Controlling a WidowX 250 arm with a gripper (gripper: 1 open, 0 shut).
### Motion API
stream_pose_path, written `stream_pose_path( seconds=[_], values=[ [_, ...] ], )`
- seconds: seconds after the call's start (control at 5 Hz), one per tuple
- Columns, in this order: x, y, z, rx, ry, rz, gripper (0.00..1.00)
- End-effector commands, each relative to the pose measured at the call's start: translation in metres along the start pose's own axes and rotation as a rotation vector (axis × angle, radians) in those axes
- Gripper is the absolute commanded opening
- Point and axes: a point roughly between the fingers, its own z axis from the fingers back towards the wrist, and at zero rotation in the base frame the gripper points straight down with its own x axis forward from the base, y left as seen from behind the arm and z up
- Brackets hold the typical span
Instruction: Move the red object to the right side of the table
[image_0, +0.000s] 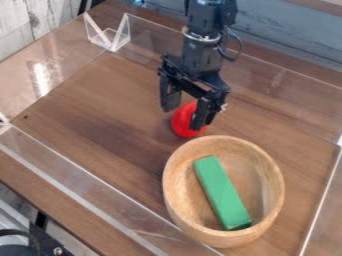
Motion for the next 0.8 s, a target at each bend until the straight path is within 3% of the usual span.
stream_pose_path(
  seconds=[0.0,0.4,0.6],
  values=[
    [0.011,0.009,0.011,0.017,-0.052,-0.015,1.00],
    [0.026,0.021,0.007,0.013,-0.050,-0.017,1.00],
    [0.026,0.028,0.002,0.005,-0.043,0.012,1.00]
  ],
)
